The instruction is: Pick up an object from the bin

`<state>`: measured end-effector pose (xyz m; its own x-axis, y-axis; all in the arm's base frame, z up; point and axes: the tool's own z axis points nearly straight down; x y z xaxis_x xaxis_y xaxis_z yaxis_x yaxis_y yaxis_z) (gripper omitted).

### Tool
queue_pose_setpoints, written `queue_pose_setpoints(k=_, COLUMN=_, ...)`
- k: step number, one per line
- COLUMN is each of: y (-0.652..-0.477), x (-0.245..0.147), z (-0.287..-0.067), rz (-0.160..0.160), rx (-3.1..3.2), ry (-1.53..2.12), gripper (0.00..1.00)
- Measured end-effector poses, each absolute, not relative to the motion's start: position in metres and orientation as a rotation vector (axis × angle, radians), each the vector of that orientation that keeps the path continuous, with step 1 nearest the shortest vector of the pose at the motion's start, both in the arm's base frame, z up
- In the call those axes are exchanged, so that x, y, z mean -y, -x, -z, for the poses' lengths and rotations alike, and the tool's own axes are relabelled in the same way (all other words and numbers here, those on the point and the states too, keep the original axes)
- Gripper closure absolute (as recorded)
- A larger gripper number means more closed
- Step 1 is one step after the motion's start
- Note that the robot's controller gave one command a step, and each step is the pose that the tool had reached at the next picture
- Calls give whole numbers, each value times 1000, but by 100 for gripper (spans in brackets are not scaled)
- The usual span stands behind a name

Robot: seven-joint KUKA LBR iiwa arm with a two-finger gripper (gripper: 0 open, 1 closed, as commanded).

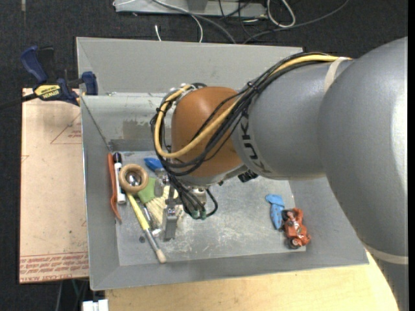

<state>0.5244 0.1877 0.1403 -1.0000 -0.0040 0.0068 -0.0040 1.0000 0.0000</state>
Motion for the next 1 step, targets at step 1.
queue_pose_setpoints(k=1, y=-527, x=-187, z=-144, rz=2, rx=3141, ry=0, gripper=0)
